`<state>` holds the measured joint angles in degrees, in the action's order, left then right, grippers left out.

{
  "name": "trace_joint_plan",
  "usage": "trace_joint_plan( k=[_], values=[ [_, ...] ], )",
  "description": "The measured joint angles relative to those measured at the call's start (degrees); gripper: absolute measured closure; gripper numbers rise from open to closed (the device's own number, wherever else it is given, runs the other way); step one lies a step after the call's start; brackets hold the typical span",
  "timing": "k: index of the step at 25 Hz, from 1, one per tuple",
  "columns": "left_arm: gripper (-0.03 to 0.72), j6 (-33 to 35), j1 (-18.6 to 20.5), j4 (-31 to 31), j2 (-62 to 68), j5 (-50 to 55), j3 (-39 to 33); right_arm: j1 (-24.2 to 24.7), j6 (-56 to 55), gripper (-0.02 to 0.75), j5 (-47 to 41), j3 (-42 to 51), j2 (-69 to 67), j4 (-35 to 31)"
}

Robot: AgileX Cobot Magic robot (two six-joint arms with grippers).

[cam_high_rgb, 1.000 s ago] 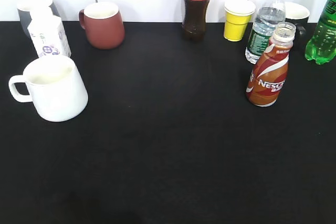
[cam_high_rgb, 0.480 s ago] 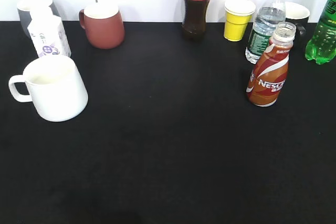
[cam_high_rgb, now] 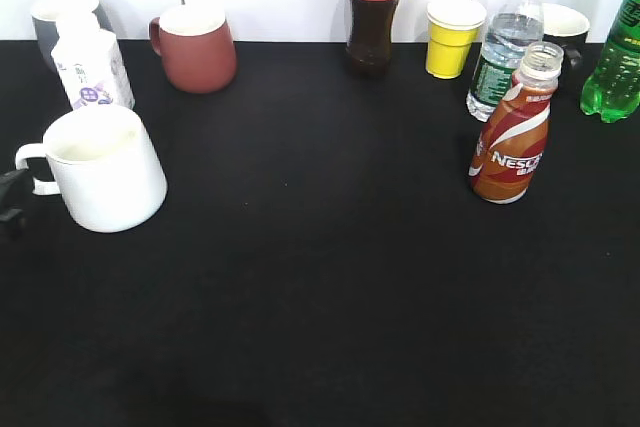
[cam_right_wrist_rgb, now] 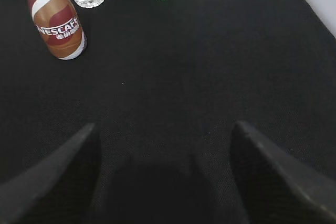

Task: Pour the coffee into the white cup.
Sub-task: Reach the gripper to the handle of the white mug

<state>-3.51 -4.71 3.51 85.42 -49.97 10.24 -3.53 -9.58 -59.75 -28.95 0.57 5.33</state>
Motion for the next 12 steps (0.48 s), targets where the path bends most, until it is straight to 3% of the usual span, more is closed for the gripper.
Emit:
trace_joint_plan(
  k=[12],
  values=[
    [0.23, -0.02, 0.0, 2.04, 13.41, -7.44, 8.17, 0.0, 0.0, 0.155, 0.0, 0.0, 0.0, 0.0]
  ],
)
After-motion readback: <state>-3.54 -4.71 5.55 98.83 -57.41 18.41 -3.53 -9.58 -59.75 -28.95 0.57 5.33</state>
